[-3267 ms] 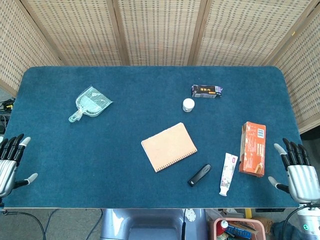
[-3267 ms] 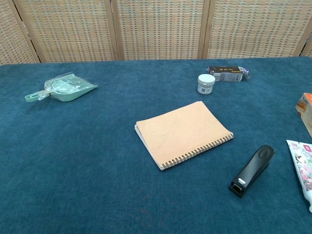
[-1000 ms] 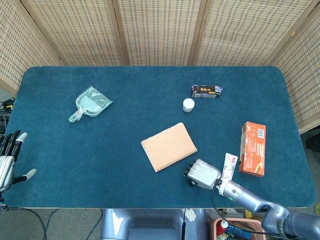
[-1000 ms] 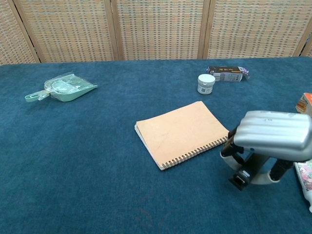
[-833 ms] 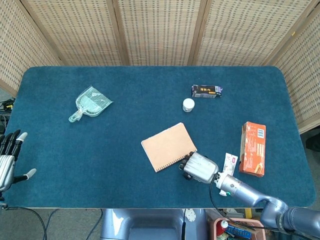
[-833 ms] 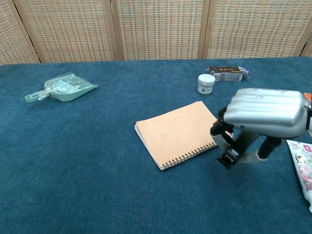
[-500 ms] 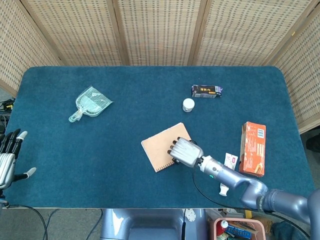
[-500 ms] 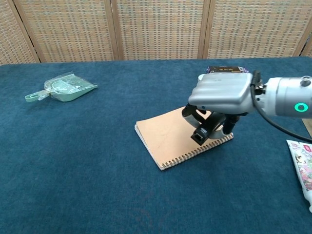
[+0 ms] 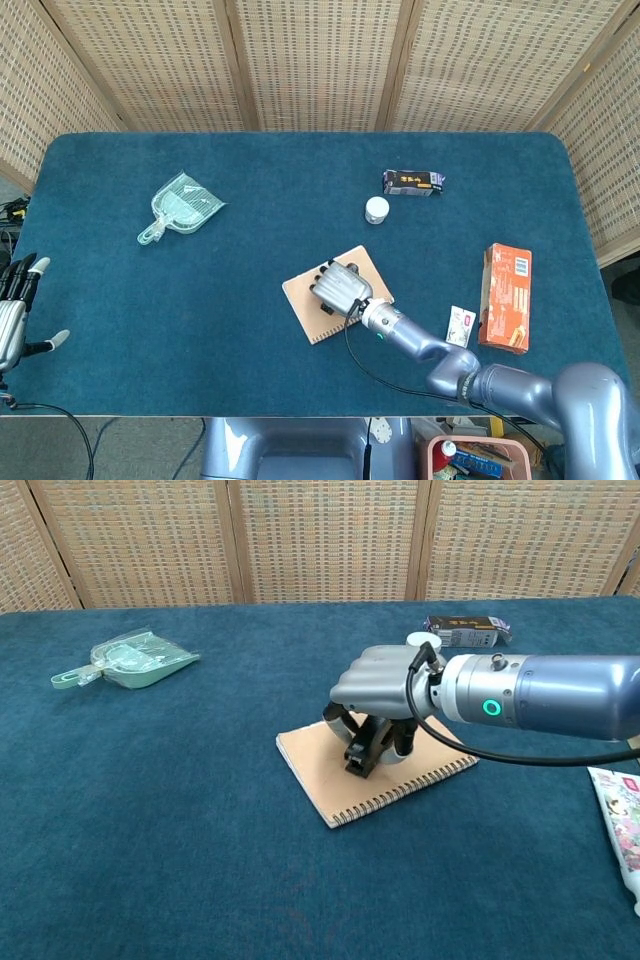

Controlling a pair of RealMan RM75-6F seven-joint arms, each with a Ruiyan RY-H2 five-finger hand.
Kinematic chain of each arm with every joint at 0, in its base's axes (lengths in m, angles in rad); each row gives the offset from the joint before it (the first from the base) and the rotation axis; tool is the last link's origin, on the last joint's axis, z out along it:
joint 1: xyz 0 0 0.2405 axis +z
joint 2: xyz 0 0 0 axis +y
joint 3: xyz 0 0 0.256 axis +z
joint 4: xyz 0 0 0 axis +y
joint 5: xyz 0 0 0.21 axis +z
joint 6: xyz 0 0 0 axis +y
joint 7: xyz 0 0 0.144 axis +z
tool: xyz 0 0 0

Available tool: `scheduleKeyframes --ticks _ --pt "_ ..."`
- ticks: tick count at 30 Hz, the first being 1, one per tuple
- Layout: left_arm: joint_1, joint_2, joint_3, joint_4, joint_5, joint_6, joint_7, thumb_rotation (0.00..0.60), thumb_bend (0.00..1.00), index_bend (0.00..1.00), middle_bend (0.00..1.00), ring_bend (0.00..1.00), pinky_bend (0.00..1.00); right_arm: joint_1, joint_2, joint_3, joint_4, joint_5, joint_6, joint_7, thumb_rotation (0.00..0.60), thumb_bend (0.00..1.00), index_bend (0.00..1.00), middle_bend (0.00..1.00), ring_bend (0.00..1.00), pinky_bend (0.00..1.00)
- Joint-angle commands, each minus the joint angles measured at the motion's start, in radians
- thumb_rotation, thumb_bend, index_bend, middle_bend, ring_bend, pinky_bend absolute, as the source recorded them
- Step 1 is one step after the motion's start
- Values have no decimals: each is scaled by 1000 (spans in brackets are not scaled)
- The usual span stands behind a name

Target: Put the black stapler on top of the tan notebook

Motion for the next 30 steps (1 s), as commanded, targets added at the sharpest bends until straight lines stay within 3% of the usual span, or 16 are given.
scheduleKeyframes --ticks 1,5,8,14,21,23,25,30 --pt "0 3 1 0 6 4 -6 600 0 0 0 0 0 16 8 11 -36 216 -30 -198 600 0 0 0 0 0" --pt "3 6 3 -3 16 13 -18 600 0 0 0 0 0 10 63 -4 -167 353 75 -364 600 0 0 0 0 0" --pt "6 13 6 -14 41 31 -40 600 0 0 0 0 0 -13 167 -13 -341 413 203 -470 600 0 0 0 0 0" --pt "16 20 23 -20 74 51 -49 600 0 0 0 0 0 -105 373 -40 -567 395 376 -464 600 0 0 0 0 0" --pt "28 19 33 -23 100 79 -37 600 0 0 0 0 0 -289 550 -125 -581 199 522 -180 600 0 0 0 0 0" --pt "30 9 33 -20 101 87 -16 600 0 0 0 0 0 -371 570 -170 -495 41 609 41 600 0 0 0 0 0" --pt "30 3 34 -18 101 88 -4 600 0 0 0 0 0 -427 568 -207 -407 -33 670 185 600 0 0 0 0 0" --pt "33 -16 42 -12 111 92 29 600 0 0 0 0 0 -550 535 -259 -258 -81 776 478 600 0 0 0 0 0"
